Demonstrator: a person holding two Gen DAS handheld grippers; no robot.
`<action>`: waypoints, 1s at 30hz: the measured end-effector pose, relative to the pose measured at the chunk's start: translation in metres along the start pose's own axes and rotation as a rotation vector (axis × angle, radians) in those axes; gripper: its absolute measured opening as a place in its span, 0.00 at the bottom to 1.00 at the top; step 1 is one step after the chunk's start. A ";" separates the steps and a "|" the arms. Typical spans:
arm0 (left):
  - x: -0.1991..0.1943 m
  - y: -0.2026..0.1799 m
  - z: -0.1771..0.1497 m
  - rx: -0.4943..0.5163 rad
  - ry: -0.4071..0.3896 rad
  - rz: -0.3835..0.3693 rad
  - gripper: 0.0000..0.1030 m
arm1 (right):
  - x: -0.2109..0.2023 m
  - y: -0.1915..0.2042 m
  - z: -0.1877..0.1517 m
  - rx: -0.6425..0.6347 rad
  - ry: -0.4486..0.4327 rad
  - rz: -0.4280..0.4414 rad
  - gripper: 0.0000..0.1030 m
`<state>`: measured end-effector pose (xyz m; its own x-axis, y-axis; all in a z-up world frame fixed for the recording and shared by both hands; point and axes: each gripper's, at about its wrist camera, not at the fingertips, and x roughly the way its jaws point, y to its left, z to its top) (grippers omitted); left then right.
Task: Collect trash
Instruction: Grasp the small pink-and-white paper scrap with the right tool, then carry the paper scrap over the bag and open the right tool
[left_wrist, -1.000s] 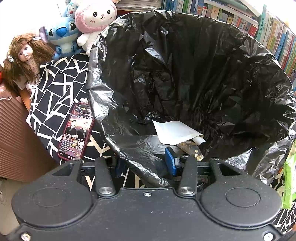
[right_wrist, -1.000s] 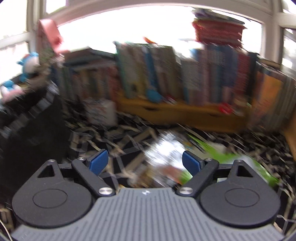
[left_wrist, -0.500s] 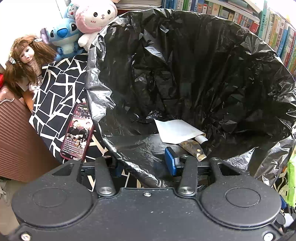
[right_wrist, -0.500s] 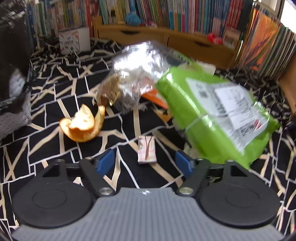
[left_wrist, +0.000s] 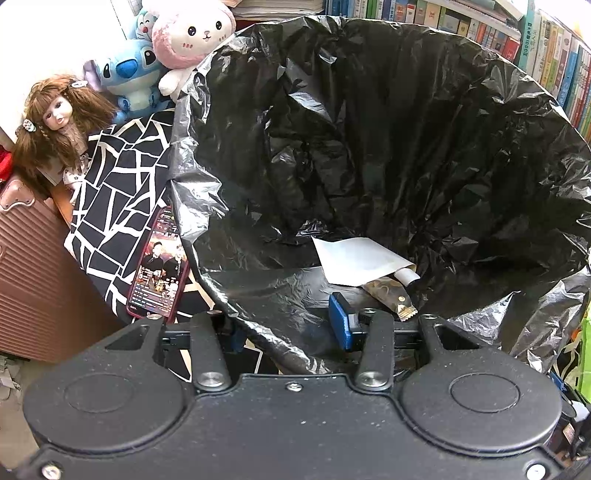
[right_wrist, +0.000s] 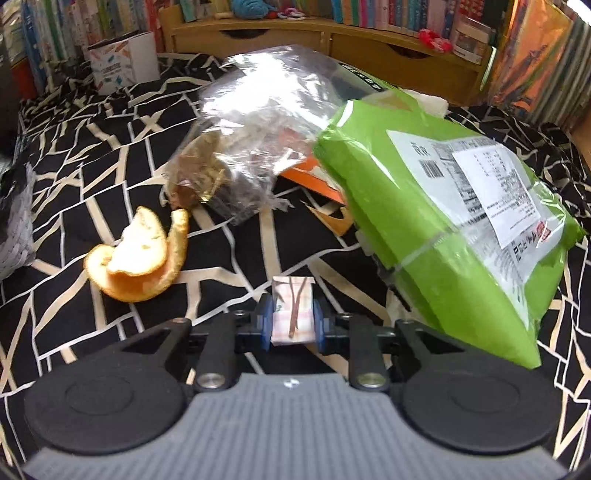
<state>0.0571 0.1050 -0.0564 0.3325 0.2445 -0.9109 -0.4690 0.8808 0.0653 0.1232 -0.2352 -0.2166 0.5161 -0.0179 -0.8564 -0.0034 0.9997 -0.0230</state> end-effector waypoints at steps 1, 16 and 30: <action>0.000 0.000 0.000 -0.001 0.000 0.001 0.41 | -0.004 0.001 0.001 0.004 -0.003 0.025 0.26; 0.004 0.008 0.002 -0.030 0.015 -0.035 0.40 | -0.147 0.038 0.059 -0.052 -0.330 0.293 0.26; 0.005 0.007 0.001 -0.022 0.013 -0.043 0.40 | -0.218 0.133 0.104 -0.258 -0.465 0.590 0.27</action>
<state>0.0558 0.1128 -0.0601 0.3422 0.2008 -0.9179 -0.4721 0.8814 0.0169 0.0995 -0.0963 0.0204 0.6717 0.5787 -0.4625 -0.5566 0.8063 0.2004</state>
